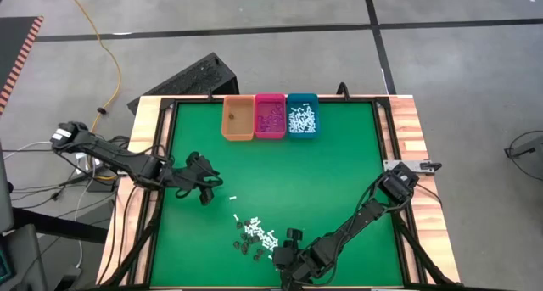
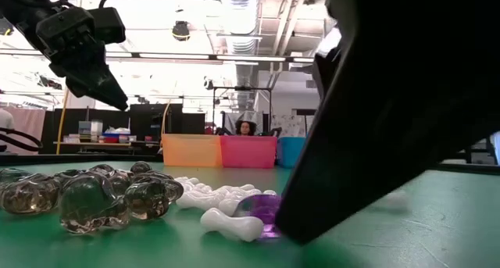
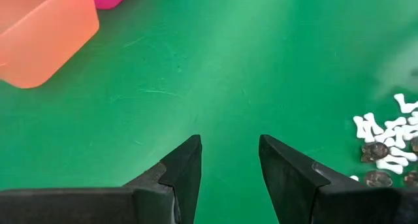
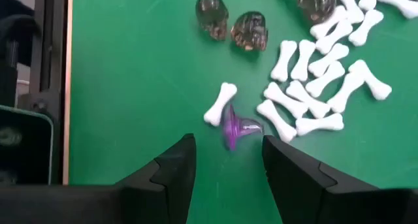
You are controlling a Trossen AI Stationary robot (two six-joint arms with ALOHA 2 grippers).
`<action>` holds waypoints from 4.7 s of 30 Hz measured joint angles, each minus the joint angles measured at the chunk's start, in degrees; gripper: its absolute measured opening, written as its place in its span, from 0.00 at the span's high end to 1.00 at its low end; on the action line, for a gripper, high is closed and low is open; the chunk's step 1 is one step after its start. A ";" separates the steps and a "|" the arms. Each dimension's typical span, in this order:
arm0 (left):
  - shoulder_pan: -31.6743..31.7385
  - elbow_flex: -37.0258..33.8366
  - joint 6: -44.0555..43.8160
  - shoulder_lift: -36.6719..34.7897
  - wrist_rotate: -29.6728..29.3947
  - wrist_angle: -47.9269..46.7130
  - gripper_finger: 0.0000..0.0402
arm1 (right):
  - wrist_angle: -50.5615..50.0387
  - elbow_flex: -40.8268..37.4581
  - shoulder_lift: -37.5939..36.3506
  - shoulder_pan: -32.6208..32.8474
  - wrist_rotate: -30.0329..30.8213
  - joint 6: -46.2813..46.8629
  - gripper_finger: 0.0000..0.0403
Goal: Sort Halloween decoration
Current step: Put the violet witch hat toy into the red bin
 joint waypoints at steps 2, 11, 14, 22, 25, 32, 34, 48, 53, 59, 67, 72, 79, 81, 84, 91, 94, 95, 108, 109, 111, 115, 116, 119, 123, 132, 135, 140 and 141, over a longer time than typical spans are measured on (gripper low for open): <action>-0.69 0.01 -0.78 -0.01 -0.95 -0.17 0.64 | -0.35 0.02 0.20 -0.28 0.94 0.35 0.49; -2.16 0.01 -1.86 -0.01 -2.77 -0.39 0.64 | 0.56 0.02 0.57 -1.37 1.15 -0.62 0.63; -2.16 0.01 -1.86 -0.01 -2.90 -0.42 0.64 | 1.07 0.02 0.63 -1.97 1.05 -0.86 0.68; -2.16 0.01 -1.84 -0.01 -3.51 -0.60 0.64 | 1.09 0.00 0.63 -2.62 0.79 -0.99 0.88; -2.16 0.01 -1.84 -0.01 -3.53 -0.67 0.64 | 1.15 0.00 0.63 -2.62 0.77 -0.71 0.96; -2.13 0.01 -1.84 -0.01 -3.55 -0.66 0.64 | 0.97 0.69 0.53 -3.15 1.89 -0.93 0.95; -2.13 0.01 -1.84 -0.01 -3.49 -0.64 0.64 | 0.71 0.81 -0.26 -3.66 2.03 -2.50 0.96; -2.15 0.01 -1.90 0.01 -1.56 -0.24 0.64 | -6.16 0.98 -10.58 -11.22 4.04 -15.30 0.95; -4.07 0.01 -1.97 0.01 -1.52 -0.23 0.64 | -3.01 0.98 -12.02 -13.09 -4.88 -18.43 0.90; -6.83 0.01 -2.09 0.01 -4.81 -0.25 0.64 | 6.12 1.06 -6.53 -10.53 -16.98 -15.57 0.85; -8.25 0.01 -3.98 0.01 -6.05 -0.31 0.64 | 5.07 0.96 -2.24 -7.70 -12.91 -8.64 0.84; -8.23 0.01 -4.48 0.01 -6.15 -0.39 0.64 | 5.35 0.98 -2.14 -7.75 -10.86 -9.02 0.84; -8.23 0.01 -4.62 0.01 -6.21 -0.52 0.64 | 3.60 0.98 -2.14 -7.72 -10.82 -9.52 0.75; -8.23 0.01 -4.49 0.01 -6.43 -0.52 0.64 | 2.65 0.98 -2.13 -7.43 -9.81 -9.22 0.70; -8.23 0.01 -4.11 0.01 -6.69 -0.52 0.64 | 2.88 0.96 -2.12 -7.30 -7.40 -9.10 0.62; -8.23 0.01 -4.01 0.01 -6.97 -0.63 0.64 | 4.02 0.96 -1.38 -7.36 -6.60 -7.20 0.54; -8.23 0.01 -4.01 0.14 -7.02 -0.79 0.64 | 5.06 0.97 -0.03 -7.06 -6.82 -6.45 0.55; -8.22 0.01 -4.00 0.15 -7.02 -0.97 0.64 | 5.02 0.98 0.45 -7.02 -6.83 -6.19 0.56; -8.23 0.01 -4.62 0.14 -7.74 -2.29 0.64 | 2.64 1.07 1.49 -6.95 -5.36 -3.96 0.73; -8.22 0.01 -4.62 0.14 -7.98 -2.28 0.64 | 2.39 1.07 1.49 -6.93 -5.34 -3.94 0.76; -8.23 0.01 -4.64 0.14 -8.08 -2.28 0.64 | 2.04 1.07 1.49 -6.93 -5.32 -3.93 0.83; -8.23 0.01 -4.64 0.14 -8.29 -2.27 0.64 | 2.08 1.10 1.43 -6.93 -5.07 -3.97 0.94; -8.23 0.01 -4.64 0.14 -8.34 -2.28 0.64 | 2.03 1.09 1.40 -6.96 -5.08 -3.97 0.96; -8.23 0.01 -4.62 0.14 -8.34 -2.27 0.64 | 1.97 1.09 1.32 -6.97 -5.05 -4.00 0.96; -8.23 0.01 -4.64 0.14 -8.34 -2.30 0.64 | 1.16 0.96 0.29 -6.97 -4.90 -5.50 0.96; -8.22 0.01 -4.62 0.14 -8.84 -3.17 0.64 | -2.37 0.87 -5.28 -7.54 -2.57 -8.83 0.96; -8.23 0.01 -4.62 0.16 -9.21 -3.16 0.64 | -4.35 0.85 -6.93 -8.33 -0.65 -11.27 0.96; -8.23 0.01 -4.62 0.17 -9.46 -3.12 0.64 | -10.29 0.87 -11.02 -12.81 6.35 -15.17 0.96; -8.23 0.01 -4.61 0.17 -9.49 -3.12 0.64 | -10.91 0.87 -11.78 -14.33 6.85 -16.74 0.96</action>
